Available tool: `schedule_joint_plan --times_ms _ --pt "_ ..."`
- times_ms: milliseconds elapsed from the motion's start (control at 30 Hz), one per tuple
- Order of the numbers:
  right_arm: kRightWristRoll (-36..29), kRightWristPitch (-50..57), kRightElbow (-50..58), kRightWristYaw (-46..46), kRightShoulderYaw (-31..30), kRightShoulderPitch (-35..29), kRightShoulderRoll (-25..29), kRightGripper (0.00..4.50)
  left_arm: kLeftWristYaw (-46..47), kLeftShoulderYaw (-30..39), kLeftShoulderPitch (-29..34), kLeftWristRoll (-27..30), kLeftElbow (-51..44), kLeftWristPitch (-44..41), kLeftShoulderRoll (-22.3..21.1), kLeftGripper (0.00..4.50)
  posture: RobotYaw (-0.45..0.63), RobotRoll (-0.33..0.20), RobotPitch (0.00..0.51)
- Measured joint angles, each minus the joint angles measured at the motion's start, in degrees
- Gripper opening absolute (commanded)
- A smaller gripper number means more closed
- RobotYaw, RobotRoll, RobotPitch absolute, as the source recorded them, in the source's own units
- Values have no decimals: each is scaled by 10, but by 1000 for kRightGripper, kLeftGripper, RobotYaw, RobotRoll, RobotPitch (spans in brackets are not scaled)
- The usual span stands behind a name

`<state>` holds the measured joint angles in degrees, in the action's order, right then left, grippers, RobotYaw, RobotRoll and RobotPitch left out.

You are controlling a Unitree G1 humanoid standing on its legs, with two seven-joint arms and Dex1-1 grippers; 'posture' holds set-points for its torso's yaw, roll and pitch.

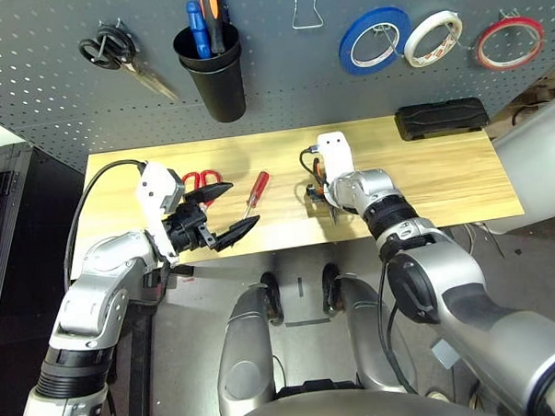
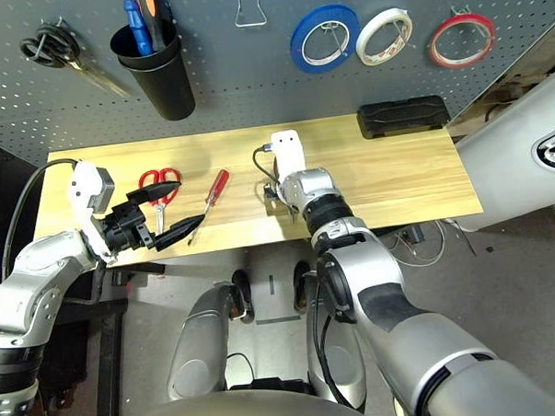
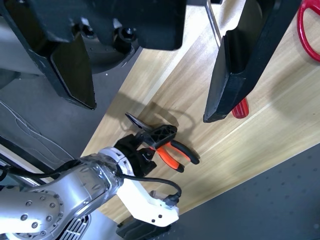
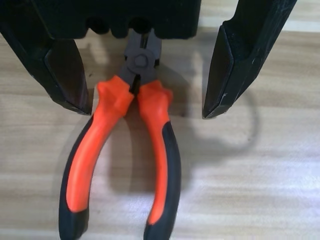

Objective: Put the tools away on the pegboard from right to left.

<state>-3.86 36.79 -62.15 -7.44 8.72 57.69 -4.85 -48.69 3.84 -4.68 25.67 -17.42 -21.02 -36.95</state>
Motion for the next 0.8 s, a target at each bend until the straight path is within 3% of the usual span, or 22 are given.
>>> schedule_joint_plan --times_ms 67,167,333,600,800 --pt "0 -17 -15 -4 0 4 0 4485 0 0 1 0 0 -1 0 4500 32 0 327" --pt "0 -35 -32 -8 1 8 0 3899 0 -2 1 0 -1 -2 0 4500 41 0 326" --pt "0 -50 -39 -7 8 9 2 2182 0 -5 1 -1 -2 -2 0 4500 43 0 323" --pt "13 -49 2 32 -25 -13 12 2122 4 -5 -1 -4 -2 -1 1 4500 26 0 289" --pt "16 9 267 116 -84 -106 39 2122 6 -5 -12 -9 6 10 5 4500 21 0 269"
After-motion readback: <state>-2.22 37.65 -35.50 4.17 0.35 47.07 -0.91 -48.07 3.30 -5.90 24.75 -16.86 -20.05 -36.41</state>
